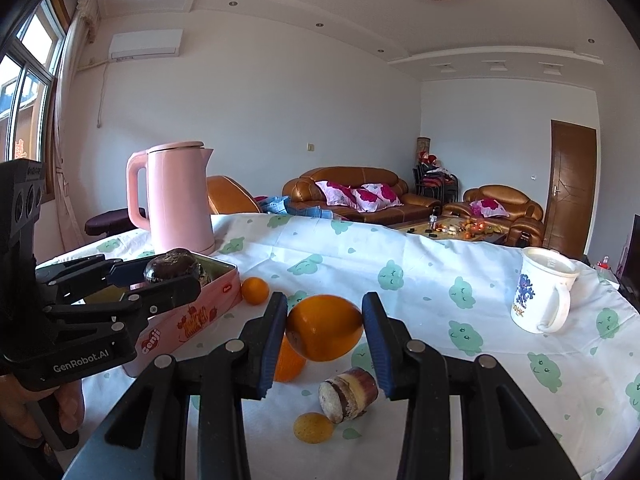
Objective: Organize fruits
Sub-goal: 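Hold the dark brown fruit with the left gripper while the right lifts the orange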
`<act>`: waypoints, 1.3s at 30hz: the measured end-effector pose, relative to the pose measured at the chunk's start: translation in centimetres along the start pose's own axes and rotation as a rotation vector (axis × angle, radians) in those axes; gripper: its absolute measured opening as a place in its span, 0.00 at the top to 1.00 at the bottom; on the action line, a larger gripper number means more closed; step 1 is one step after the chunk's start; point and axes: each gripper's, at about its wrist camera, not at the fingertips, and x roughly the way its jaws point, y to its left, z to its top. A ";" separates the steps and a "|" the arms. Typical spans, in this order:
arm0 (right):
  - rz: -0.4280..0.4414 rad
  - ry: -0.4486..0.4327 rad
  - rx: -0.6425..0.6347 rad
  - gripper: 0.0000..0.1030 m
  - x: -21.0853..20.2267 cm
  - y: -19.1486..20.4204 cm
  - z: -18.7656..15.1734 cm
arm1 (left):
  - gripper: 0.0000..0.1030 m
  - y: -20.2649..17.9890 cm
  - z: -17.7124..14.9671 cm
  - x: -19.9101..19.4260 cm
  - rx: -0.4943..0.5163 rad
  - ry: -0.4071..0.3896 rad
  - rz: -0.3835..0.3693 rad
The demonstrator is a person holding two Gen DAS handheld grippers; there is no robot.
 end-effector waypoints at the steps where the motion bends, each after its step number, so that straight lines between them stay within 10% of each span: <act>1: 0.000 -0.005 0.001 0.60 -0.1 0.0 0.0 | 0.57 0.0 0.0 0.0 0.002 -0.002 0.000; 39: 0.073 -0.011 -0.036 0.60 0.4 3.9 0.5 | 0.57 2.0 -0.4 -0.4 -0.033 0.011 0.023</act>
